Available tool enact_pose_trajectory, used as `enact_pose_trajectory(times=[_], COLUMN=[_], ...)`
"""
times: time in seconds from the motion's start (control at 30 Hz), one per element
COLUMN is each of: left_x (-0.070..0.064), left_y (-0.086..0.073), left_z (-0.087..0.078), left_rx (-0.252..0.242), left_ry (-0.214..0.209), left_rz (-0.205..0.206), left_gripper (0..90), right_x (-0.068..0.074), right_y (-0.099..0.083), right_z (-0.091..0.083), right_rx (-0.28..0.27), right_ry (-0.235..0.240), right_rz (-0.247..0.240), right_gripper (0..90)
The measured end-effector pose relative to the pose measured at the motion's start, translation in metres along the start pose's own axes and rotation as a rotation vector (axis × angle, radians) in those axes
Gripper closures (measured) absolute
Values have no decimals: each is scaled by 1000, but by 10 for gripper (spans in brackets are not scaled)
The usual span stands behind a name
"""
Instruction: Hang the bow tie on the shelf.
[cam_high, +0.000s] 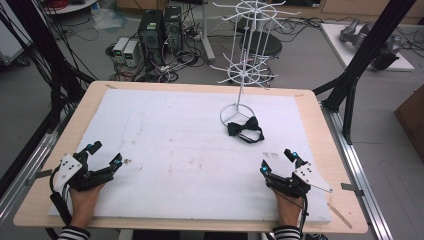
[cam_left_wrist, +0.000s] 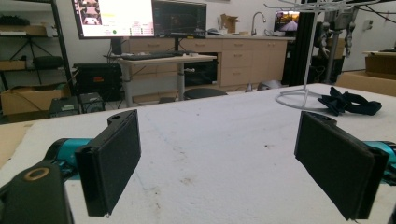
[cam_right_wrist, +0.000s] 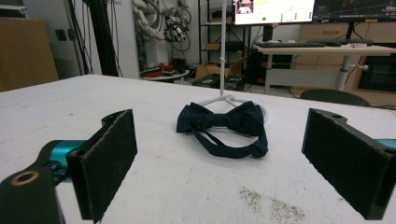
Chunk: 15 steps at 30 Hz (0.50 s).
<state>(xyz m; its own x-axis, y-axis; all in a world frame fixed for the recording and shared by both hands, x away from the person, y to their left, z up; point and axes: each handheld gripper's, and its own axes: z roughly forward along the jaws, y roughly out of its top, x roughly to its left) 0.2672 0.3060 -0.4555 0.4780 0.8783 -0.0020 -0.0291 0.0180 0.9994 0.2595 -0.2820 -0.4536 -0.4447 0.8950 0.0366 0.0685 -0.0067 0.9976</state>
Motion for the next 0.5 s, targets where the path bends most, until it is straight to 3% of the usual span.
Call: enact_pose_trajectory(times=[0.5], left_x=[0], left_y=[0], left_z=[0], left_rx=[2], left_ry=[2], left_rz=[-1], left_gripper=[149], right_x=[0], right_y=[1], right_z=[1], right_rx=[9], right_ry=[-17], right_rz=[6], right_gripper=[92])
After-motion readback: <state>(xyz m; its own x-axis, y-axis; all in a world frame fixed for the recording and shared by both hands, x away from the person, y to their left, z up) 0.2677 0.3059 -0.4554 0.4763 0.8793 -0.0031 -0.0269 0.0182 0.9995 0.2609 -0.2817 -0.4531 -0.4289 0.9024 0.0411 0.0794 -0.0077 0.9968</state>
